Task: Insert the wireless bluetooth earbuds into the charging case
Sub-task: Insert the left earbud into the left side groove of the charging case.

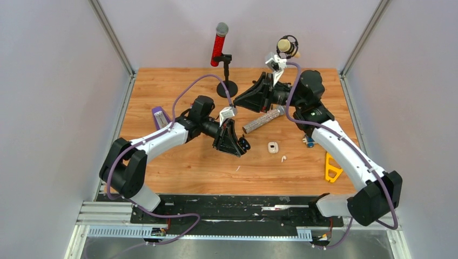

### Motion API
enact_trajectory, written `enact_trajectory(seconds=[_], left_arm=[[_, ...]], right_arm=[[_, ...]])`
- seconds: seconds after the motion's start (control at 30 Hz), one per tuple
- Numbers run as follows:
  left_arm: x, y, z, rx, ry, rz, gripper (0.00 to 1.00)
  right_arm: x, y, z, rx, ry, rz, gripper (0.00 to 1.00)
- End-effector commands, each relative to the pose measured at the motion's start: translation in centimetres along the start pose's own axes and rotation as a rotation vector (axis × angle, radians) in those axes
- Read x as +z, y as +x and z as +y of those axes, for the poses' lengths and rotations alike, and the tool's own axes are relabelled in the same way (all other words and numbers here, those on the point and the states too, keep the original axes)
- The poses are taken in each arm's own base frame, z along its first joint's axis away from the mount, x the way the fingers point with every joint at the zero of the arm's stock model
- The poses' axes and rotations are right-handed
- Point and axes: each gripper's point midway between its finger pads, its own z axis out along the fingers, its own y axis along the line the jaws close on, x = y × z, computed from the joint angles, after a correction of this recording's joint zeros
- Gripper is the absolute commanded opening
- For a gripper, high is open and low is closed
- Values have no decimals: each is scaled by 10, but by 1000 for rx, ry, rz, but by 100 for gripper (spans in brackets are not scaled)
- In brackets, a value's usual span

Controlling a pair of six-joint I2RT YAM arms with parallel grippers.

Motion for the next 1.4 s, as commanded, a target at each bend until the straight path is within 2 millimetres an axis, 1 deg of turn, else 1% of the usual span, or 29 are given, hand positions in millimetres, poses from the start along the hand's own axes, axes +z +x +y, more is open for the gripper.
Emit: enact_trajectory(seconds=[0.0,0.13,0.37,0.47,0.77,1.23,1.37], left_arm=[[1,-5,-11,48,29,-1,0],[2,-5,-13,53,40,0,0],[2,-5,-13,56,42,0,0],[2,-6,-14,61,39,0,0],[1,-7,-13,68,28,-1,0],[1,-8,-14,71,15,-1,0],[0,-8,-14,67,13,0,0]], right_arm=[[11,-5,-11,-13,-1,-5,0],[17,-1,-20,19,-2,-1,0],[20,7,-17,45,-18,9,0],[18,9,-12,53,-13,9,0],[7,27,-11,40,36,36,0],[0,38,-12,18,67,61,0],[-1,38,-11,8,72,64,0]])
